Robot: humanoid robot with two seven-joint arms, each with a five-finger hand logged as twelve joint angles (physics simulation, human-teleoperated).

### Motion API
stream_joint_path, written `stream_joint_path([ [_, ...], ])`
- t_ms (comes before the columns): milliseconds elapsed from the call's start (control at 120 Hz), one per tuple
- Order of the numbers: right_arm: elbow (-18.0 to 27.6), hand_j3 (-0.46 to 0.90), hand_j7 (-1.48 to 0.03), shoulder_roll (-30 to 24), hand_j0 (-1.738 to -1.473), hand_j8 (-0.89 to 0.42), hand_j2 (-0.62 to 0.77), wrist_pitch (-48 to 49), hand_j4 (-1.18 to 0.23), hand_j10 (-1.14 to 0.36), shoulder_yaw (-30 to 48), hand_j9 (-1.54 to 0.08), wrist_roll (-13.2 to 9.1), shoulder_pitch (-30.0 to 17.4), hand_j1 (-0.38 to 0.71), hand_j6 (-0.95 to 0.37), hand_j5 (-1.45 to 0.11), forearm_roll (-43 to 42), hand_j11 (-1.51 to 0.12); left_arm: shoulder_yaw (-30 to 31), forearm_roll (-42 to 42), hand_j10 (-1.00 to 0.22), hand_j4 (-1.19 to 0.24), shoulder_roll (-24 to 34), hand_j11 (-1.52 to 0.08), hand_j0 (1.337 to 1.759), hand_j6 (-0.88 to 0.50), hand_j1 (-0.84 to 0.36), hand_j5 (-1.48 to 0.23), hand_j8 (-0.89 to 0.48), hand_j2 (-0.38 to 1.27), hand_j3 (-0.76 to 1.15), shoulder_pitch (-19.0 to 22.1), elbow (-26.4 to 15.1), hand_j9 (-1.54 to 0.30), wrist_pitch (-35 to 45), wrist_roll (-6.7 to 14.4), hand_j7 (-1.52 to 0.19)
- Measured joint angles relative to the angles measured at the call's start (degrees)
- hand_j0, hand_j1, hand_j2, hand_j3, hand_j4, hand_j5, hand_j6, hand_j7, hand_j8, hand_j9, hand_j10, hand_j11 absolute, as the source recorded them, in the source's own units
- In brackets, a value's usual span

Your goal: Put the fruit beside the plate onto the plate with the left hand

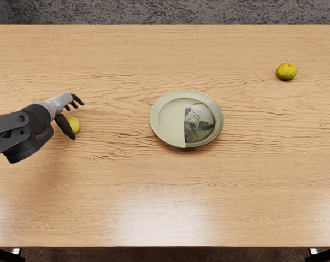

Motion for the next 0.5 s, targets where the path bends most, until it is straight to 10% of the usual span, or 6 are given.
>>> stream_joint_path([
  [500,-0.01,0.00,-0.02,0.00,-1.658,-0.01,0.00,0.00,-0.01,-0.01,0.00,-0.02,0.00,0.00,-0.33,-0.01,-0.02,0.00,-0.02,1.30,0.99,-0.44,-0.44,-1.41,-0.57,1.658,-0.44,-0.17,-0.57,-0.44,0.09,0.00,1.22,0.00,-0.57,2.00,0.00,-0.57],
])
